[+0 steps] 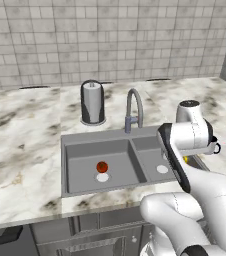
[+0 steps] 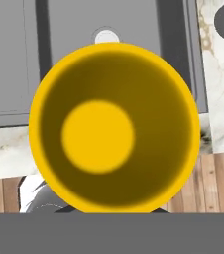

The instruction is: Clear the mugs and bowl far away from the sink.

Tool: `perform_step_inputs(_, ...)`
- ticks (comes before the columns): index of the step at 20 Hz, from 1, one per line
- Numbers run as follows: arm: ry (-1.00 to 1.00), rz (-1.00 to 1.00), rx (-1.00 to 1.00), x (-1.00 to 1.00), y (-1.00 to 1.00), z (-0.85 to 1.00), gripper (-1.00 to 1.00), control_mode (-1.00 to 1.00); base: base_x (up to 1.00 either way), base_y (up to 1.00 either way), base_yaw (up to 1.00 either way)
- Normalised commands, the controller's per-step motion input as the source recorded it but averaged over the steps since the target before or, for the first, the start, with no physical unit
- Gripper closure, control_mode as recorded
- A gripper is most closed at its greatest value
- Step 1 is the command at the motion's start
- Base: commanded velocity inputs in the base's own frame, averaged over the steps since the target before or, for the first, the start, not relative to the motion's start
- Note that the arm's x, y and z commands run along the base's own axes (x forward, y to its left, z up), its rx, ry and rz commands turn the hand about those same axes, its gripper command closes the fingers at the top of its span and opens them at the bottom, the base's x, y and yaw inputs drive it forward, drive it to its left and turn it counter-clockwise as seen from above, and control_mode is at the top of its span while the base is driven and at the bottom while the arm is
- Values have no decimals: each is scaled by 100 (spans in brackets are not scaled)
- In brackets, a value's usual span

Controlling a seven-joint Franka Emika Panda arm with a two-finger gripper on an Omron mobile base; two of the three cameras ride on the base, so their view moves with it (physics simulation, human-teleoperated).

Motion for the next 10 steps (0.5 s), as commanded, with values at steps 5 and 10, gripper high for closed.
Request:
perform_step_inputs(5, 0, 0, 0, 0, 4, 0, 100, -100, 0, 0, 0)
perform_step_inputs(10, 0, 0, 0, 0, 0, 0, 100, 100, -45, -9, -5)
